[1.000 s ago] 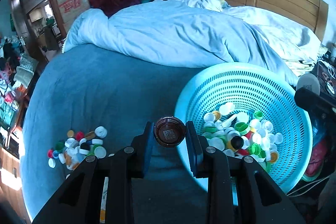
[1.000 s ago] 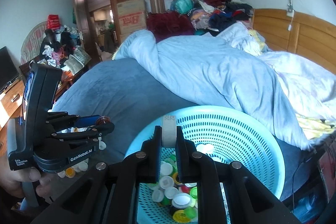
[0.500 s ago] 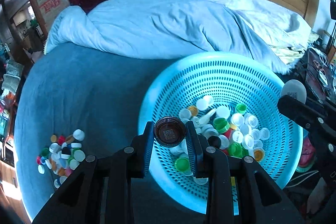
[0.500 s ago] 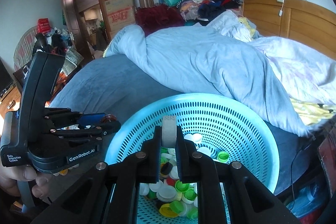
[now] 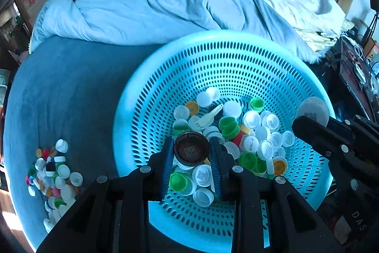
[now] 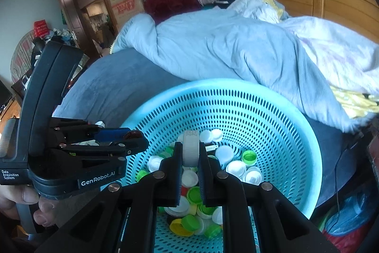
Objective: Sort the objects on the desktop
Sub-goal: 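Carry both caps over the blue basket and open both tools to drop them, then grasp a white cap with the left tool while the right tool grasps a white cap, then carry both white caps over the blue basket and open both tools to drop them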
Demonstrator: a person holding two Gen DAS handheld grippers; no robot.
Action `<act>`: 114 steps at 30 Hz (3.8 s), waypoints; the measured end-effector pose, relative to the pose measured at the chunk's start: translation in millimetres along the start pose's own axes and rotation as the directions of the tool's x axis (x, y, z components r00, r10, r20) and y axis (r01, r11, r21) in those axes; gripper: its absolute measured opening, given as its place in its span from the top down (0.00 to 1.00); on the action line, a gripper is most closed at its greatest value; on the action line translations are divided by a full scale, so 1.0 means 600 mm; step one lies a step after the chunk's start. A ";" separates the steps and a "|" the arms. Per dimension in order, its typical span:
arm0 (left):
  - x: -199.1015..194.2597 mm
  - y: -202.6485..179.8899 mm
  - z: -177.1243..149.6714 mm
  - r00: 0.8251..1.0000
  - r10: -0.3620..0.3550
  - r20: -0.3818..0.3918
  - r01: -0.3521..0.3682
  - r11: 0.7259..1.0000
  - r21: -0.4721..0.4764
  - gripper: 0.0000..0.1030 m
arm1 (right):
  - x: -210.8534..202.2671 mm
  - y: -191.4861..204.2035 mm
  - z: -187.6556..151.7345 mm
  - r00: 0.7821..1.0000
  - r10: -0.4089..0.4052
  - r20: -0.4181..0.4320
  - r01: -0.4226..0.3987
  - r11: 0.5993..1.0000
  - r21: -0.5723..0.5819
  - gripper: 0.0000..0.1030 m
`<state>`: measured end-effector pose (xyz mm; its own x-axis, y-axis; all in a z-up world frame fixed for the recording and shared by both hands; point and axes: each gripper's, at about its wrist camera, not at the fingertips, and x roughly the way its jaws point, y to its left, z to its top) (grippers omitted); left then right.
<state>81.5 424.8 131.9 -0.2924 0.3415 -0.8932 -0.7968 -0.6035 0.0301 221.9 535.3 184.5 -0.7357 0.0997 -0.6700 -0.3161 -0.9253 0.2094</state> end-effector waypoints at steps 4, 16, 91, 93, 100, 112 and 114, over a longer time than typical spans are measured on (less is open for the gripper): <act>0.011 -0.005 -0.004 1.000 0.002 -0.016 -0.002 1.000 0.003 0.76 | 0.005 -0.004 -0.004 1.000 0.000 -0.008 0.000 1.000 0.006 0.88; 0.016 -0.007 -0.008 1.000 0.003 -0.013 -0.003 1.000 0.010 0.75 | 0.015 -0.002 -0.008 1.000 -0.011 -0.015 0.011 1.000 0.004 0.88; -0.045 0.631 -0.520 0.963 0.192 0.191 -0.048 0.815 -0.577 0.77 | 0.435 0.425 -0.073 0.939 0.196 -0.282 -0.238 0.963 -0.124 0.67; -0.050 0.630 -0.519 0.960 0.201 0.196 -0.052 0.814 -0.578 0.77 | 0.425 0.429 -0.071 0.946 0.185 -0.268 -0.230 0.962 -0.149 0.67; -0.094 0.627 -0.502 0.932 0.292 0.217 -0.110 0.795 -0.596 0.77 | 0.334 0.447 -0.048 0.971 0.155 -0.179 -0.199 0.945 -0.259 0.67; -0.168 0.575 -0.426 0.878 0.380 0.291 -0.149 0.794 -0.589 0.77 | 0.143 0.460 0.006 0.985 0.173 -0.017 -0.167 0.912 -0.373 0.67; -0.179 0.563 -0.410 0.870 0.390 0.303 -0.155 0.797 -0.583 0.77 | 0.119 0.455 0.014 0.984 0.177 0.002 -0.163 0.913 -0.375 0.67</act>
<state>-26.0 7.0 127.4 -0.7252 0.2796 -0.6292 -0.2815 -0.9544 -0.0996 78.0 293.0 199.6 -0.7812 -0.0647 -0.6209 0.0562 -0.9979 0.0333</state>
